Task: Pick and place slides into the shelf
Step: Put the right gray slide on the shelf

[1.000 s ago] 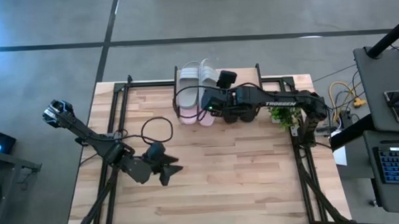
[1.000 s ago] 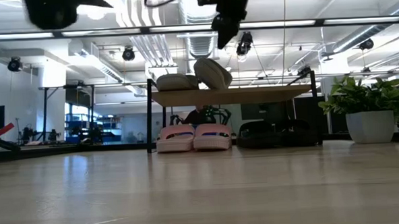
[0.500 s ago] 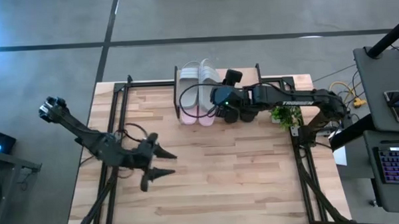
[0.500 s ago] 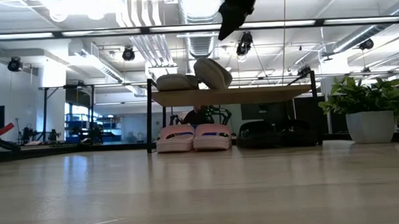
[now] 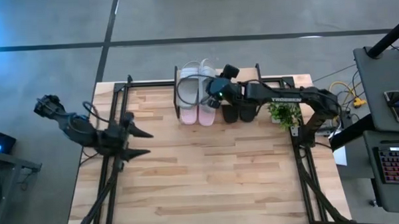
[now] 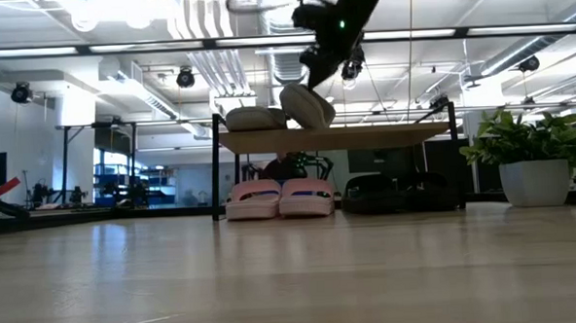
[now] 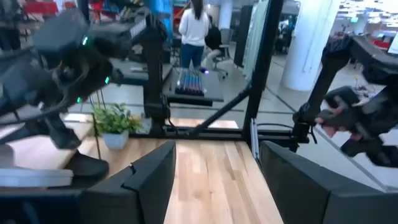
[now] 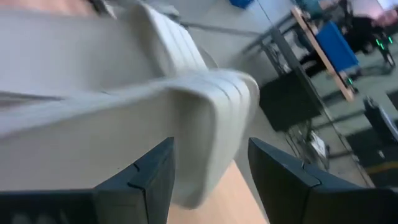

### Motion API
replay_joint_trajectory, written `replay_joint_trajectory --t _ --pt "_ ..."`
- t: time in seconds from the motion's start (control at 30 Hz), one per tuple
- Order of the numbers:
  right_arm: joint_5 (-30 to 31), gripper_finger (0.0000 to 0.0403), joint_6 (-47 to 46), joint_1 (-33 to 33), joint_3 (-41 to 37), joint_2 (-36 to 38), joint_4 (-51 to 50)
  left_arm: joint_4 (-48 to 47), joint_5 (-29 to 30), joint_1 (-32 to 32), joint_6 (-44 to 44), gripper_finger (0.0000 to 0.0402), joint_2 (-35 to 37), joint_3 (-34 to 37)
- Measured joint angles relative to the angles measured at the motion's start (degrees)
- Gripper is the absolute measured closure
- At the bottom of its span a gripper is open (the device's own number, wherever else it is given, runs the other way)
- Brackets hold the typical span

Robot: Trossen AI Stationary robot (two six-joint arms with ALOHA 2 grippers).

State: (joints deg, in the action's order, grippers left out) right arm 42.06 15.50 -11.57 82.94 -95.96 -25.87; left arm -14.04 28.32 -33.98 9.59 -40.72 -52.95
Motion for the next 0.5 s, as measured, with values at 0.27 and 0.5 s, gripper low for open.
replay_joint_trajectory --t 0.27,0.5 --pt "-0.1 0.0211 -0.3 -3.9 0.8 -3.2 0.4 -5.9 0.9 0.0 -1.0 0.0181 5.5 0.1" --pt "-0.5 0.0244 2.8 -6.3 0.8 -5.1 0.5 -9.0 2.3 0.0 -2.5 0.0181 8.7 0.1"
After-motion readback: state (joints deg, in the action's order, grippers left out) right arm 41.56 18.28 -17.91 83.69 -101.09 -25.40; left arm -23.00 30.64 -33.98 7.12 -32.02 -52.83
